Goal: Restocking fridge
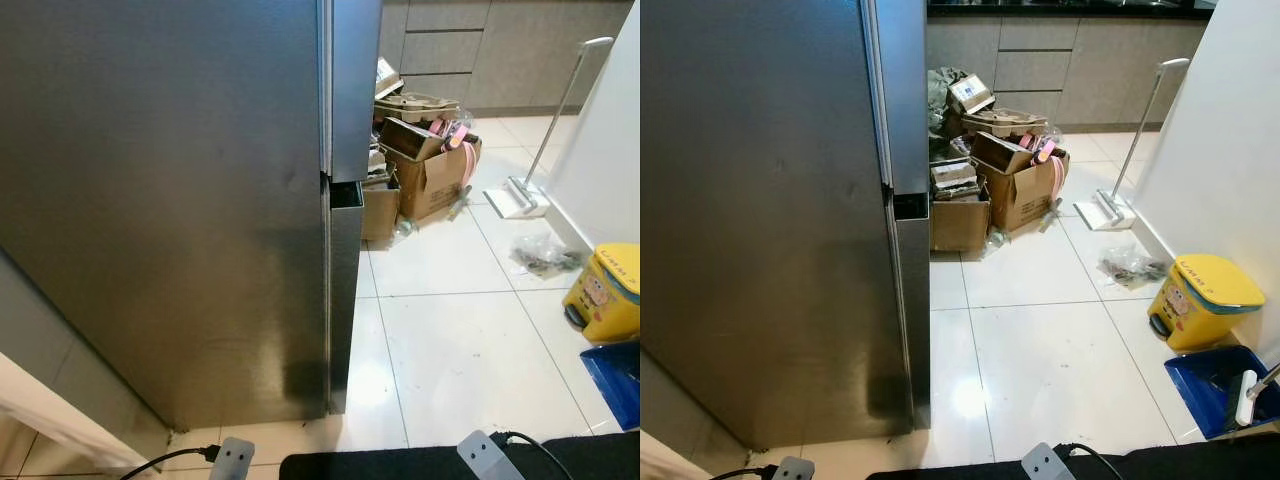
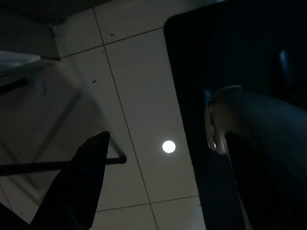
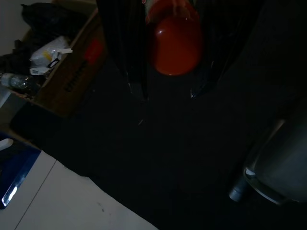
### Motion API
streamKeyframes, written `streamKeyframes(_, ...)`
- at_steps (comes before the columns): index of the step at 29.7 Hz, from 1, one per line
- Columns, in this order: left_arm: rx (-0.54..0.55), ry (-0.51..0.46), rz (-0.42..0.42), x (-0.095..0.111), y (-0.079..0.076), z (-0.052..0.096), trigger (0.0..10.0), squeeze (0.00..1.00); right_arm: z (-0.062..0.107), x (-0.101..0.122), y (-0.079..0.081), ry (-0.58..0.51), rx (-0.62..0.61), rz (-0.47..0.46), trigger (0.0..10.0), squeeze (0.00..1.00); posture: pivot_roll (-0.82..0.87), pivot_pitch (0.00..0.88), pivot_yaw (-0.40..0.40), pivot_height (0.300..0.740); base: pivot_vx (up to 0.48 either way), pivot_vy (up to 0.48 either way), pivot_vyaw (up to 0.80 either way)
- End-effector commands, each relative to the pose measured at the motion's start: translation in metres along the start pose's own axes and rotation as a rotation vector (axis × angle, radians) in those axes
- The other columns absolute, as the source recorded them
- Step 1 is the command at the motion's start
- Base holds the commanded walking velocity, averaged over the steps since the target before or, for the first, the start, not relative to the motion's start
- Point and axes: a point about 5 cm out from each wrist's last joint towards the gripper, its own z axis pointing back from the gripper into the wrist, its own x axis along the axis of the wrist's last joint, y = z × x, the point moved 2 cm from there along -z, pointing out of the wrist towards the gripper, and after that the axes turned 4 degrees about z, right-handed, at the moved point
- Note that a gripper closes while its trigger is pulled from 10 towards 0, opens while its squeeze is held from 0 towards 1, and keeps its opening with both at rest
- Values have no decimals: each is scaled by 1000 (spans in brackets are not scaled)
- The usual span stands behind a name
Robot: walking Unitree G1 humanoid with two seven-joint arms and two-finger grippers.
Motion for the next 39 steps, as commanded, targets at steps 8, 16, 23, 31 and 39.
streamKeyframes(8, -4, 13, 18, -2, 0, 0, 10000, 0, 0, 3, 2, -22, 26, -61, 10000, 0, -13, 0, -16, 740, 0, -368, 0)
streamKeyframes(16, -6, 17, 16, -3, 0, 0, 10000, 0, 0, 3, 6, -25, 71, -65, 10000, 0, -12, 0, -15, 740, 0, -432, 392)
streamKeyframes(23, -10, 16, 16, -3, -1, 0, 10000, 0, 0, 2, 7, -24, 76, -67, 10000, 0, -13, 0, -17, 740, 0, -432, 780)
streamKeyframes(31, -11, 16, 17, -3, -1, 0, 10000, 0, 0, 1, 9, -20, 83, -65, 10000, 0, -13, 0, -17, 740, 0, -431, 777)
streamKeyframes(39, -12, 16, 15, -3, -1, 0, 10000, 0, 0, -2, 11, -14, 87, -63, 10000, 0, -14, 0, -16, 740, 0, -433, 779)
